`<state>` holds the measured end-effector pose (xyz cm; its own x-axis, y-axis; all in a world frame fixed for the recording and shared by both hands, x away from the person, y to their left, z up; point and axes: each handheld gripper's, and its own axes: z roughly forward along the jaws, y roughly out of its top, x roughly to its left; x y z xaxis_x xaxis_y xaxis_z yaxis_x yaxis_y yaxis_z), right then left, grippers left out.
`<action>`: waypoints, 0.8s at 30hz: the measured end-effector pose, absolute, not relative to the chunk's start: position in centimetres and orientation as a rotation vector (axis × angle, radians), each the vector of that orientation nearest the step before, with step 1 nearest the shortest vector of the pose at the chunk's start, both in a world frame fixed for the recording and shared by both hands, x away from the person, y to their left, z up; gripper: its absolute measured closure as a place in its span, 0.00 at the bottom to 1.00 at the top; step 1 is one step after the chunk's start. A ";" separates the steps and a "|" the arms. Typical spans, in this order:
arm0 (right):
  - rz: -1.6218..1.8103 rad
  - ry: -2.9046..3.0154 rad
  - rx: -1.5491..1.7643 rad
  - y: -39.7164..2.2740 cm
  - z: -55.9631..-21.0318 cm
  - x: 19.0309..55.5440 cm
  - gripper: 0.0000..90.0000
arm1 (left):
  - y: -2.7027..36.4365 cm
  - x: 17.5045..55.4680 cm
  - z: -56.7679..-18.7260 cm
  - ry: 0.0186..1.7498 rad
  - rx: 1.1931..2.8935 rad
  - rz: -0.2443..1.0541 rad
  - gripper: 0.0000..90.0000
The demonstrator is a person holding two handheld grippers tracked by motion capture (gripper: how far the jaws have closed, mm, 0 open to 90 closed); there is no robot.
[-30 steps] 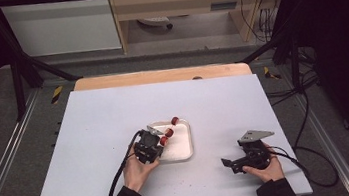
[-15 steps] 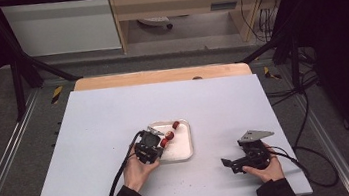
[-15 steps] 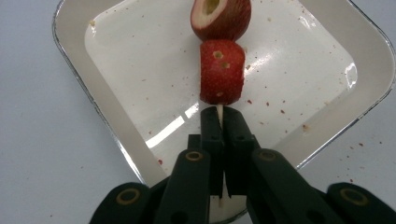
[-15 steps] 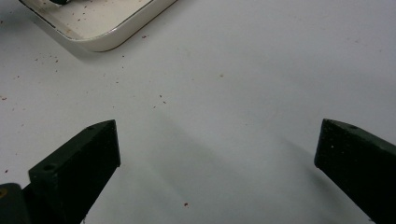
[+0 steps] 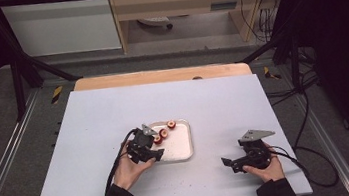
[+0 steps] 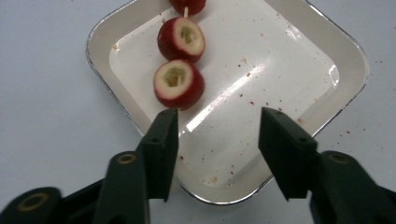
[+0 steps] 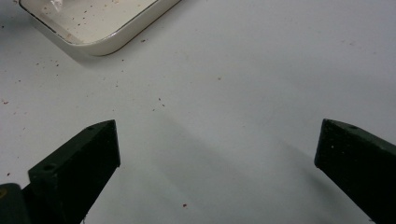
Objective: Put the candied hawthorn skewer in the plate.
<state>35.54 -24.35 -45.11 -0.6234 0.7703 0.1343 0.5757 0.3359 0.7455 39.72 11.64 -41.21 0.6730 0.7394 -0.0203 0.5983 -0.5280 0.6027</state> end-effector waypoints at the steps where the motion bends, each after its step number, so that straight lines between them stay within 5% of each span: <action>1: 1.164 2.357 1.212 -24.4 -45.1 35.5 0.01 | 11.8 39.7 -41.1 1.021 2.303 0.317 0.45; 10: 1.175 2.351 1.220 -24.4 -45.0 35.5 0.01 | 14.9 38.6 -40.2 0.975 2.270 0.322 0.18; 24: 1.186 2.356 1.209 -24.5 -44.9 35.5 0.01 | 22.0 35.3 -42.0 1.002 2.150 0.356 0.10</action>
<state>35.47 -24.47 -44.94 -0.6291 0.7641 0.1423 0.5696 0.3286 0.7534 35.34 21.99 -42.02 0.6586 0.7507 -0.0516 0.5503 -0.4336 0.7136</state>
